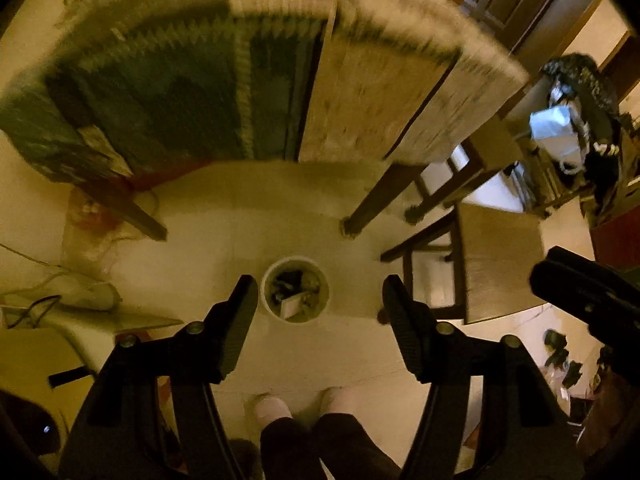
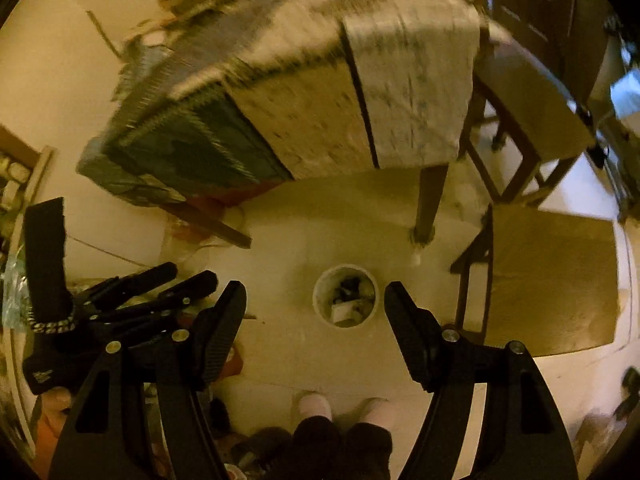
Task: Collect trash
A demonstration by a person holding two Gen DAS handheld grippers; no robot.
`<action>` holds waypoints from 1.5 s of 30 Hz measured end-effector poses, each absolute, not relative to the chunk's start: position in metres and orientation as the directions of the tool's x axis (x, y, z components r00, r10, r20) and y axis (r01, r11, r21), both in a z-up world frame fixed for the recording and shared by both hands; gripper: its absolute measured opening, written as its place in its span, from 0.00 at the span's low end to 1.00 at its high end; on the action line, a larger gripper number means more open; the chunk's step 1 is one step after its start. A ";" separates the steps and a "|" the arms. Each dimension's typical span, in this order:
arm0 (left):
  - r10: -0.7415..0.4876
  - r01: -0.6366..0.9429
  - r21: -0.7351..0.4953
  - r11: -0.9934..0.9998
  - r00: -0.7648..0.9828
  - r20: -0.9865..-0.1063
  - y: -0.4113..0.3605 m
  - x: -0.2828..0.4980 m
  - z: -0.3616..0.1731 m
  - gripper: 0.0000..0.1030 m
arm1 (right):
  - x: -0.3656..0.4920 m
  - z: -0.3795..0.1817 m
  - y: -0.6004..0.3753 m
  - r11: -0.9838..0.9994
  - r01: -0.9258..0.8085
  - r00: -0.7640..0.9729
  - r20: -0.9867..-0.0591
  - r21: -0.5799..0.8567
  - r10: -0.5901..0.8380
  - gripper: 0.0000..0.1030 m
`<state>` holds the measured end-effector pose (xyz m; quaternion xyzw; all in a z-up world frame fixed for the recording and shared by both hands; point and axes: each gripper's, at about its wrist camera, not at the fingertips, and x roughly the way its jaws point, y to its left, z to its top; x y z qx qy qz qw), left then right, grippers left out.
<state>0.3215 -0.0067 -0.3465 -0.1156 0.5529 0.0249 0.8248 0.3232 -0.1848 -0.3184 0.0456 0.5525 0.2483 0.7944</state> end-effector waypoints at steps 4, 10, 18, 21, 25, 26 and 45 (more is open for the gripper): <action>-0.085 -0.159 -0.184 0.970 0.488 -0.869 -0.009 0.288 -0.273 0.62 | 0.298 -0.259 -0.190 0.862 -0.397 0.338 -0.822 0.317 0.458 0.66; -0.063 -0.098 -0.161 0.982 0.637 -0.768 -0.019 0.232 -0.164 0.62 | 0.242 -0.164 -0.202 0.858 -0.440 0.500 -0.721 0.265 0.479 0.66; -0.068 -0.011 -0.127 0.992 0.796 -0.601 -0.024 0.128 -0.057 0.62 | 0.148 -0.071 -0.209 0.875 -0.441 0.687 -0.552 0.200 0.472 0.66; -0.068 -0.002 -0.124 0.992 0.829 -0.555 -0.022 0.089 -0.033 0.62 | 0.112 -0.049 -0.208 0.870 -0.456 0.720 -0.497 0.189 0.485 0.66; -0.076 0.018 -0.119 0.993 0.860 -0.504 -0.022 0.043 -0.011 0.76 | 0.084 -0.038 -0.206 0.862 -0.471 0.742 -0.444 0.188 0.502 0.77; -0.069 0.013 -0.115 0.993 0.869 -0.491 -0.022 0.031 -0.006 0.85 | 0.077 -0.036 -0.206 0.863 -0.470 0.750 -0.432 0.184 0.500 0.80; -0.050 0.012 -0.096 0.995 0.913 -0.404 -0.020 -0.035 0.019 0.97 | 0.020 -0.023 -0.205 0.900 -0.427 0.822 -0.376 0.088 0.427 0.99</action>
